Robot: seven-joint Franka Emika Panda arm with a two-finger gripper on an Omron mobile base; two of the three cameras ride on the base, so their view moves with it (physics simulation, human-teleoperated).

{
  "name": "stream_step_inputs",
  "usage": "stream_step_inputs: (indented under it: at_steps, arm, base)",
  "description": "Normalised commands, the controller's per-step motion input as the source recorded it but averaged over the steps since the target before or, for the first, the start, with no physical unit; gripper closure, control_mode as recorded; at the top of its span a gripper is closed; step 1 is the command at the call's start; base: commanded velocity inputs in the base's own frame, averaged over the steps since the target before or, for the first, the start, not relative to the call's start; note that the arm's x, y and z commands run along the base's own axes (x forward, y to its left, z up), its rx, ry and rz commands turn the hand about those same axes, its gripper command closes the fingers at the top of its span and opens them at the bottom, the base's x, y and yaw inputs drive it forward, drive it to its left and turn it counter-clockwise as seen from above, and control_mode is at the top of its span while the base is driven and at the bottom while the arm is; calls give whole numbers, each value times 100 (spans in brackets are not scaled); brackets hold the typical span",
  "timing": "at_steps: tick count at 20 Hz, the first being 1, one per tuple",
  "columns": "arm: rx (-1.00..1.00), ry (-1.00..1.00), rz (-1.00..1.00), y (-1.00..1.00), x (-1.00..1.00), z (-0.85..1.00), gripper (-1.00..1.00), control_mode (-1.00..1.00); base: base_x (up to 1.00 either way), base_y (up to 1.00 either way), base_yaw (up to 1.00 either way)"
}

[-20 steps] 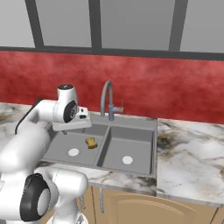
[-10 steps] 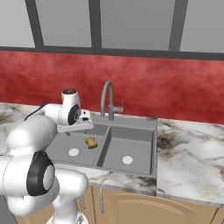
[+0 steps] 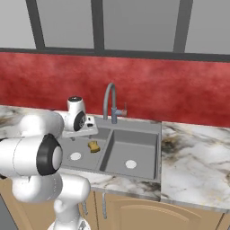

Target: Pick up the bar soap and sponge from the sink, and place them back in the cabinet, and close the cabinet door.

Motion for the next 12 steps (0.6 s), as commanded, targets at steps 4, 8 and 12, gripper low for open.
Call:
stream_step_inputs:
  at_steps: [4, 8, 12]
  arm:
    - [0, 0, 0, 0, 30, -19, -100, -100]
    - [0, 0, 0, 0, 34, -23, -100, -100]
    - [0, 0, 0, 0, 34, -19, -100, -100]
  base:
    - [0, 0, 0]
    - [0, 0, 0]
    - [0, 0, 0]
